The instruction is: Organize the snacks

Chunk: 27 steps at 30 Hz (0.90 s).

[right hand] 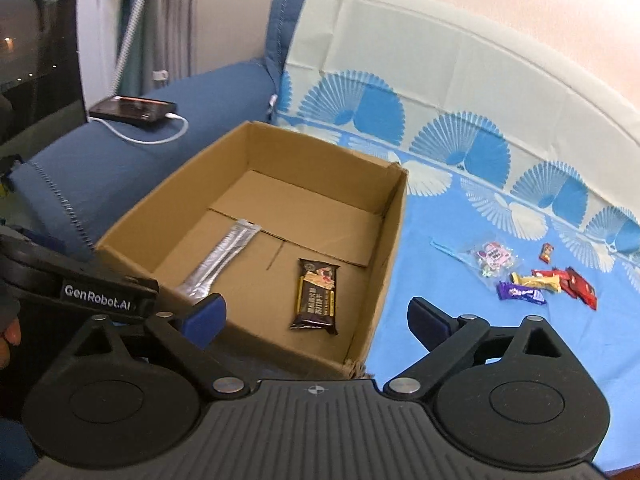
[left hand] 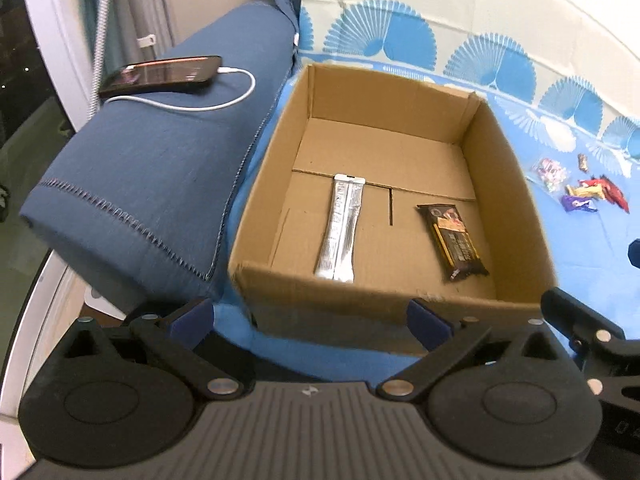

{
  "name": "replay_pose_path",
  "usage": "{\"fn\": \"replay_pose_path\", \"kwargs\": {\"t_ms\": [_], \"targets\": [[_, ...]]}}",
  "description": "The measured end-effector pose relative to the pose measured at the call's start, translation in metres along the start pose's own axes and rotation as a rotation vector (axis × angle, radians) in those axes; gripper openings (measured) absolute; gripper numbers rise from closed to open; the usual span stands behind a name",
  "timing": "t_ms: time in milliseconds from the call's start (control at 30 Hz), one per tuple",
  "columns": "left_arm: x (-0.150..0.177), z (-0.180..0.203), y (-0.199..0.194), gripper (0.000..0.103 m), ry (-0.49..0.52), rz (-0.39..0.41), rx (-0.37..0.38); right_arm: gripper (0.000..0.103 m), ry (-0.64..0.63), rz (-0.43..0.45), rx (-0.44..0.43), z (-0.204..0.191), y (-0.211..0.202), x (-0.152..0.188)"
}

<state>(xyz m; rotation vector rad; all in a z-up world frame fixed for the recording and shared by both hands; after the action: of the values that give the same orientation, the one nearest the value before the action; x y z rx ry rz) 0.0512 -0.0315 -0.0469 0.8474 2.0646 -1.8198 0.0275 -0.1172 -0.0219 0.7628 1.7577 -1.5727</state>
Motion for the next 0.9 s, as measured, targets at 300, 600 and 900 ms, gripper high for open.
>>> {"fn": "replay_pose_path", "kwargs": {"t_ms": [300, 600, 900], "targets": [[0.010, 0.008, -0.047, 0.103, 0.002, 0.099, -0.015, 0.100, 0.048, 0.100, -0.027, 0.010, -0.048, 0.010], [0.017, 0.017, -0.071, 0.103, 0.028, 0.148, -0.027, 0.102, 0.056, 0.149, -0.051, 0.011, -0.075, 0.017], [0.019, 0.016, -0.079, 0.103, 0.032, 0.163, -0.029, 0.103, 0.051, 0.150, -0.055, 0.009, -0.079, 0.018]]}}
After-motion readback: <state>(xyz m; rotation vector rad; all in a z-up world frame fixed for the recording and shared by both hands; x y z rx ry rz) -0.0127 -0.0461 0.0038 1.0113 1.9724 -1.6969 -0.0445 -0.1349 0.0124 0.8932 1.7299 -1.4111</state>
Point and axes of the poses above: each gripper's, at about its wrist camera, not at the fingertips, and y roughly the way its jaws point, z to its right, x to its underside, the point moved 3 cm from there along y, roughly the way its jaws point, and after that the axes turned 14 degrees about y, right-handed, at the moved point
